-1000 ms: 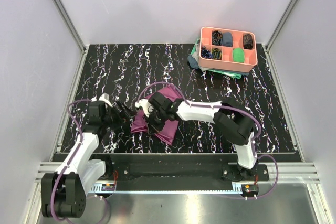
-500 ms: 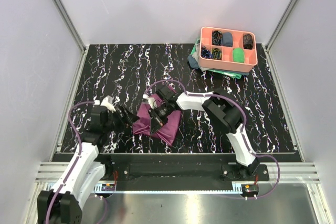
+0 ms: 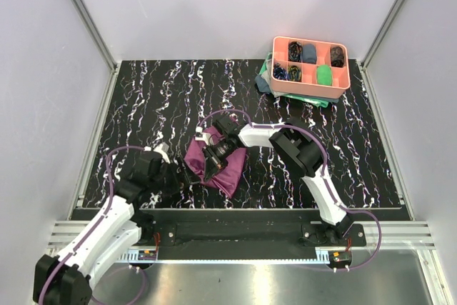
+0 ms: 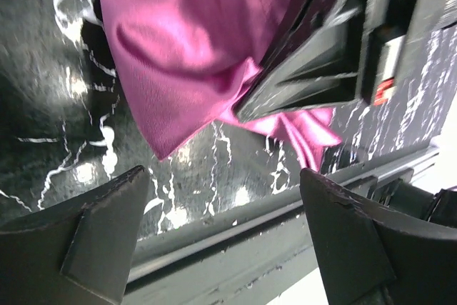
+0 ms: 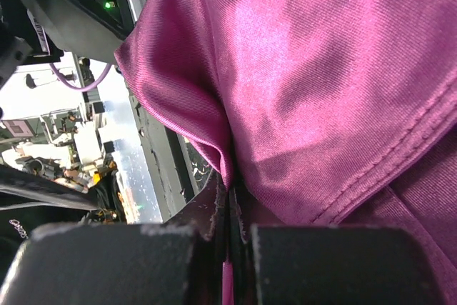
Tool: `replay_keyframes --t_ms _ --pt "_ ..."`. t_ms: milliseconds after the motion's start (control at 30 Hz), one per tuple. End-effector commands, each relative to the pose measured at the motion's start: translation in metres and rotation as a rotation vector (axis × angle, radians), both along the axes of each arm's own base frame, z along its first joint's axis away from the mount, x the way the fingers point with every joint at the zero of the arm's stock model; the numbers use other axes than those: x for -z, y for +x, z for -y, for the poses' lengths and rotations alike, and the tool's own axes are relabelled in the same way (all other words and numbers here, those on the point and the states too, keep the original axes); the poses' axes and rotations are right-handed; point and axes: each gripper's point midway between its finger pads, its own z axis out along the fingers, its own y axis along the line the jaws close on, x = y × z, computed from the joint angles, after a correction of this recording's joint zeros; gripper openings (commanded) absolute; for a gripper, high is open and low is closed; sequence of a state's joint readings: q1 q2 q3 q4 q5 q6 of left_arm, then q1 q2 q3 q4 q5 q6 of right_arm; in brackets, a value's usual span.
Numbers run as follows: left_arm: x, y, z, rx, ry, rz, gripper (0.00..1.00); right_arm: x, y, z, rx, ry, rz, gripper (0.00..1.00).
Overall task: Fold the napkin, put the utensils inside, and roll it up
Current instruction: Roll the napkin with the utensil
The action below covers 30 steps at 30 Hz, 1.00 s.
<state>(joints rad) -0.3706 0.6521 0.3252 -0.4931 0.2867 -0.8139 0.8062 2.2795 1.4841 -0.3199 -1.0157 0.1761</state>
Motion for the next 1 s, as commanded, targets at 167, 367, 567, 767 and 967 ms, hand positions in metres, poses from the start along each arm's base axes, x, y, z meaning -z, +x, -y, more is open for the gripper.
replay_keyframes --t_ms 167,367,567,767,967 --pt "-0.02 0.028 0.032 -0.014 -0.206 0.088 0.9 -0.006 0.006 -0.003 -0.001 0.029 -0.007 0.0" --pt "-0.037 0.051 0.043 -0.036 -0.276 0.151 0.9 -0.001 0.005 -0.002 0.002 0.017 -0.009 0.0" --pt "-0.04 0.067 0.037 -0.088 -0.262 0.198 0.9 0.002 0.003 0.001 0.002 0.009 -0.012 0.0" --pt "-0.029 0.074 0.023 -0.144 -0.233 0.225 0.91 0.006 0.002 0.002 0.002 0.002 -0.025 0.0" --pt "-0.019 0.081 0.009 -0.151 -0.164 0.263 0.91 0.008 0.002 0.001 0.0 0.001 -0.028 0.0"
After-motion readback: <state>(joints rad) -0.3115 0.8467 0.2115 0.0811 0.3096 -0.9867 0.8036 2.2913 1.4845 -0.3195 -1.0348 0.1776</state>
